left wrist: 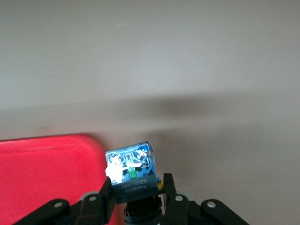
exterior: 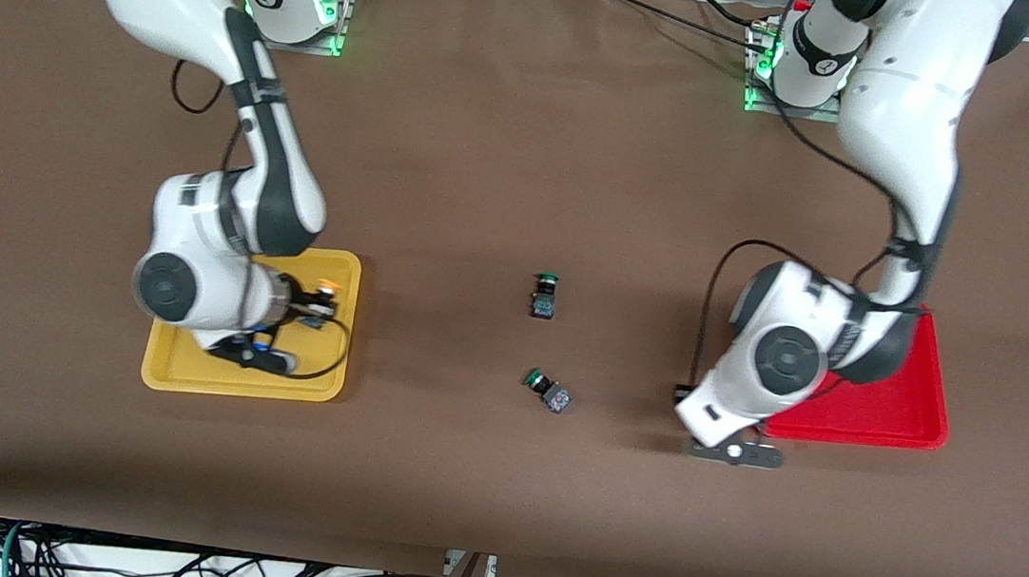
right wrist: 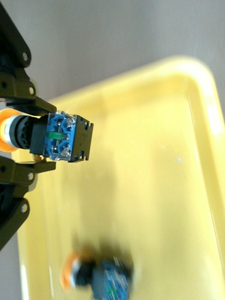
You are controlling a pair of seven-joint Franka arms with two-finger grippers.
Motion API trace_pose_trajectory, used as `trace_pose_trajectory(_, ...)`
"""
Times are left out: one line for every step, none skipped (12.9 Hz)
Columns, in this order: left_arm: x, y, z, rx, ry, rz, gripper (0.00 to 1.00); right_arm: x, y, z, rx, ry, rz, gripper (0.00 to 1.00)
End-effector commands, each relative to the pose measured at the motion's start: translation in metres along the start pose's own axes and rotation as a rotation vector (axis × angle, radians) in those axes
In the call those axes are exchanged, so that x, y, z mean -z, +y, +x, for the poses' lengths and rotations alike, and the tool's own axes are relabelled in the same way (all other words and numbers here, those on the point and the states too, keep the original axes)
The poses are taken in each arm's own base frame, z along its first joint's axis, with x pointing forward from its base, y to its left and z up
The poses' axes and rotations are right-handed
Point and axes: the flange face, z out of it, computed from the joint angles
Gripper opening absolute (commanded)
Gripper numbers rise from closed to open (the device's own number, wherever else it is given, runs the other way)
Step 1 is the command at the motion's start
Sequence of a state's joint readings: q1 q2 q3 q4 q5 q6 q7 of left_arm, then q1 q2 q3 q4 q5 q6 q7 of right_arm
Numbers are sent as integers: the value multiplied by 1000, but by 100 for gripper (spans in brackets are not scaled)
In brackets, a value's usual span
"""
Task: Place red and yellow buttons in trays
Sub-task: 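Carry the buttons into the yellow and red trays with both grippers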
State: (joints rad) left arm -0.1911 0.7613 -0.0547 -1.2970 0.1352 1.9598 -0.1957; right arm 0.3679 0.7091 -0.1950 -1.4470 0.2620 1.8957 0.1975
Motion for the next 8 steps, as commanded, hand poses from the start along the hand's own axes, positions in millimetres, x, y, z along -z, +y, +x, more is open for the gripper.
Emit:
trace_pose_trajectory(5, -94, -17, -182, -121, 1, 4, -30, 9, -2, 55, -25, -39, 0)
trace_pose_trajectory(-6, -123, -25, -251, -155, -14, 4, -42, 12, -1, 55, -23, -45, 0)
trace_pose_trajectory(-22, -143, -36, -306, -190, -29, 3, -46, 15, 0, 50, -12, -42, 22)
trace_pose_trajectory(-45, -151, -46, -328, -224, -44, 2, -44, 19, 1, 42, -11, -37, 99)
trace_pose_trajectory(-60, -163, -55, -332, -191, -46, 2, -33, 24, 3, 44, 1, -33, 100)
trace_pose_trajectory(-79, -166, -62, -369, -139, -48, 4, -7, 25, 4, 66, 31, -22, 100)
trace_pose_trajectory(-89, -179, -68, -381, -89, -47, 10, 21, 38, 1, 65, 33, -21, 100)
trace_pose_trajectory(-87, -185, -68, -382, -74, -45, 53, 55, 48, -5, 71, 40, -14, 100)
